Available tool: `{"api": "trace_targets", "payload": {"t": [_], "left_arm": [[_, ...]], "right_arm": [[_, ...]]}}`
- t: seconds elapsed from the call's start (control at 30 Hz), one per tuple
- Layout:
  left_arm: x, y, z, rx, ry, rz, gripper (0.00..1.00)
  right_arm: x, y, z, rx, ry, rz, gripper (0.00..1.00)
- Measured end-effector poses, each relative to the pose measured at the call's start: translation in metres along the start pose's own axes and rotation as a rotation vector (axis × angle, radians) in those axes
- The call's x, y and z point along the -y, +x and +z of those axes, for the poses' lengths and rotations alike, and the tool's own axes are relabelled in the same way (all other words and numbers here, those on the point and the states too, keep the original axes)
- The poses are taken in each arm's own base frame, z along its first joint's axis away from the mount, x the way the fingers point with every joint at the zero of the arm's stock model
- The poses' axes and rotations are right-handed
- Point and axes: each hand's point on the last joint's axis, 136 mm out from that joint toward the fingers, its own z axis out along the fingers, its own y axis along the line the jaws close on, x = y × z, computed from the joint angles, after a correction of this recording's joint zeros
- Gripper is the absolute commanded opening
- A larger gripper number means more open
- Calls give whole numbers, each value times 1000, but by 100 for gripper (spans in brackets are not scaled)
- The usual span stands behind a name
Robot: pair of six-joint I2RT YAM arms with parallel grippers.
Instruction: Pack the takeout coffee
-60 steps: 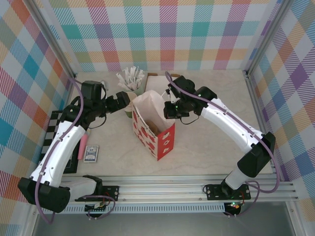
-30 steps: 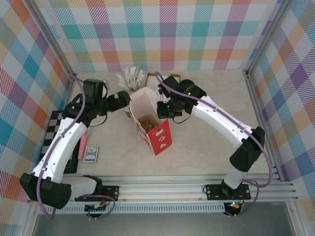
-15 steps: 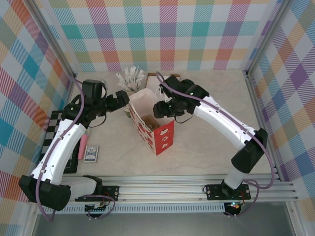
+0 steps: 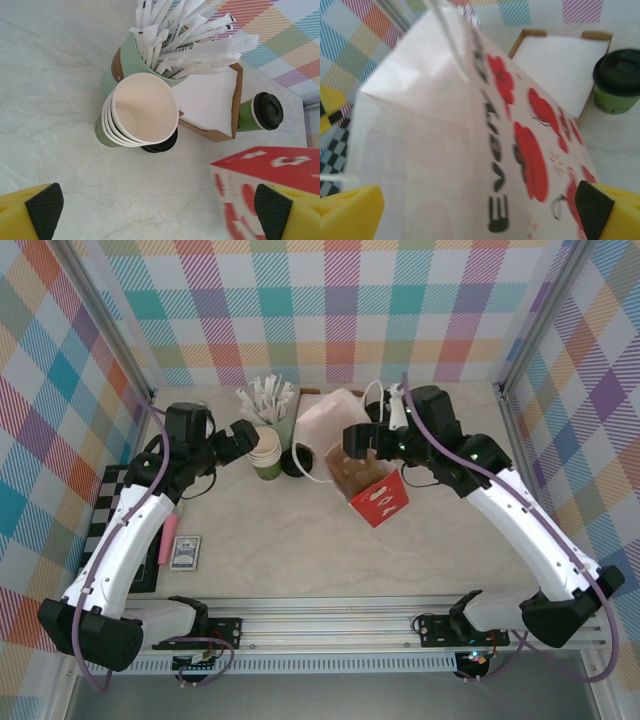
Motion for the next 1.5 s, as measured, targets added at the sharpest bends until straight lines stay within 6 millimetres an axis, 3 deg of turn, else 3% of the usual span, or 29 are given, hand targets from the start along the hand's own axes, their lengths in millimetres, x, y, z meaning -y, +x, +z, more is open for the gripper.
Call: {"api": "trace_targets", "payload": {"t": [0.07,0.2,0.33,0.43,0.67,0.93,1.17,1.23,1.3,1.37,1.5], "left_arm": [[2,1,0,-6,11,-2,100],[9,1,3,-15,43,-4,100],[9,5,10,-40,46,-6,100],[10,6,13,-50,48,-6,100],[11,7,12,-56,58,22,100],[9,3,3,-23,46,83,100],[27,6,0,-43,142,199,96],[35,7,7,-77,168,273,96],[41,7,16,-106,188,339,96],[47,8,25,-139,209,399,94],[59,10,40,-202,254,492,92]], "right_arm": [[1,-5,-1,14,-14,1,88],[1,4,18,-42,-26,-7,50],[5,17,37,-116,-39,4,35],[-3,21,40,-147,-96,7,33],[-30,33,49,-210,-266,33,35],[-12,84,94,-360,-205,141,40],[-15,91,99,-385,-201,123,49],[-15,91,98,-389,-201,113,55],[-15,90,97,-392,-196,103,73],[-11,87,96,-385,-169,94,83],[2,86,93,-384,-84,82,94]]}}
